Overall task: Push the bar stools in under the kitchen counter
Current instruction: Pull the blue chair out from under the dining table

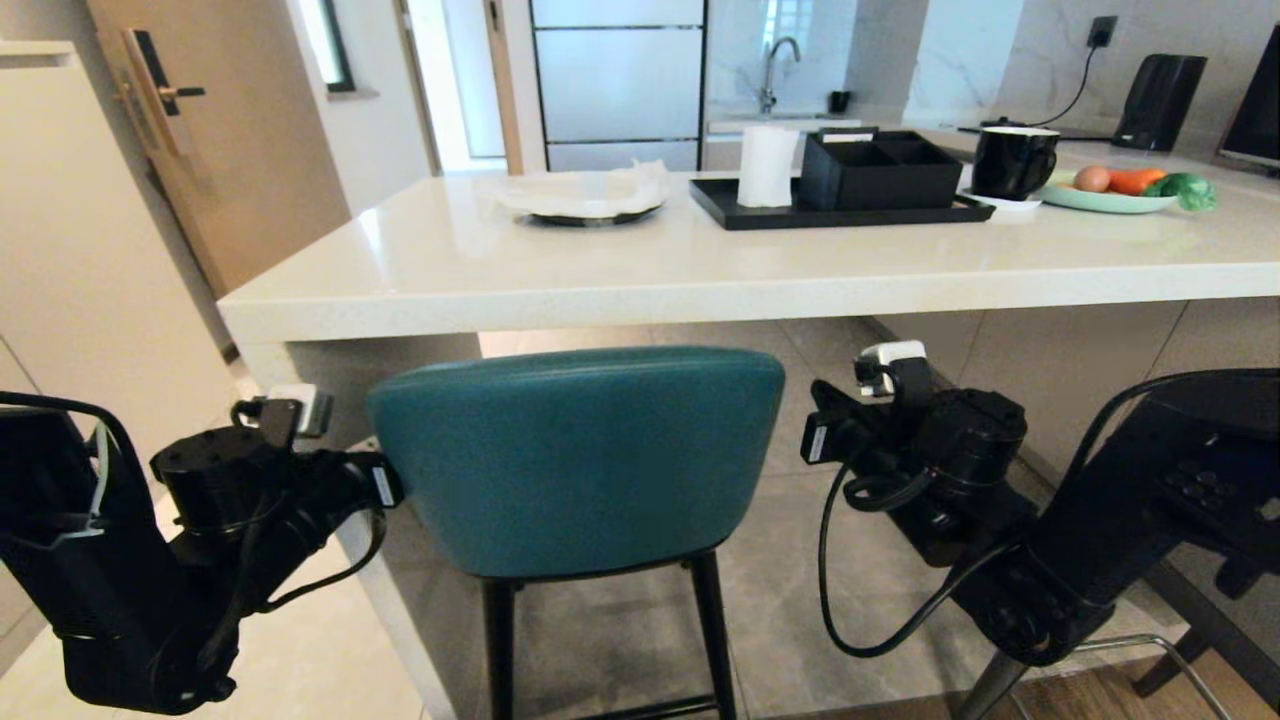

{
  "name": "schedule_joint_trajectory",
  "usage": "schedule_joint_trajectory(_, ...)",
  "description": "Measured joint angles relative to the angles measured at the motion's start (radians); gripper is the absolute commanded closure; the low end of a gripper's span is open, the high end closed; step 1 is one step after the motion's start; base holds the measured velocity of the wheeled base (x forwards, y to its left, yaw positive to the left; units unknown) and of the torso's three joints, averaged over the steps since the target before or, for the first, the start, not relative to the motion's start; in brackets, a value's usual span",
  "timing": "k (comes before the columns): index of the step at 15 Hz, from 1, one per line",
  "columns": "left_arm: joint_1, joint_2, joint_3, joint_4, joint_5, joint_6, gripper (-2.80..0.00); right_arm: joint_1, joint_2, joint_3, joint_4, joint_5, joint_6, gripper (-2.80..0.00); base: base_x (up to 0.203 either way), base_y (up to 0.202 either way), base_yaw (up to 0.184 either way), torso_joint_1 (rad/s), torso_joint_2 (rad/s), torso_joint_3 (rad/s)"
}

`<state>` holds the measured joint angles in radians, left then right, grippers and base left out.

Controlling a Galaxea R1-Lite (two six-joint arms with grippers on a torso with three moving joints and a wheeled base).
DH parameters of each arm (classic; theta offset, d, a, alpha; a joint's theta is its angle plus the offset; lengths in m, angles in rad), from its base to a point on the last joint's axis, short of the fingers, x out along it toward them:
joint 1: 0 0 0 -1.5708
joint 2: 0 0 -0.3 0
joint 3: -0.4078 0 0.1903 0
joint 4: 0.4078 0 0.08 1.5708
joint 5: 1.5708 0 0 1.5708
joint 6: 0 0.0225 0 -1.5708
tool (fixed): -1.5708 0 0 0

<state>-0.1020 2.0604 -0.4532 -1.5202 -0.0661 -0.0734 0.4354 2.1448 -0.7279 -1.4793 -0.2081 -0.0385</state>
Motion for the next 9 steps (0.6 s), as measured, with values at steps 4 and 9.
schedule_joint_trajectory(4, -0.091, 0.005, -0.017, 0.0, 0.006, 0.0, 0.0, 0.004, 0.027, -0.016, 0.001, 0.0, 0.004, 0.0, 0.0, 0.0, 0.0, 0.0, 0.0, 0.0)
schedule_joint_trajectory(9, -0.125, 0.003, -0.017, -0.002, 0.016, 0.003, 0.0, -0.005, 0.04, -0.048, 0.006, 0.0, 0.005, 0.0, 0.0, 0.0, 0.0, 0.0, 0.0, 0.0)
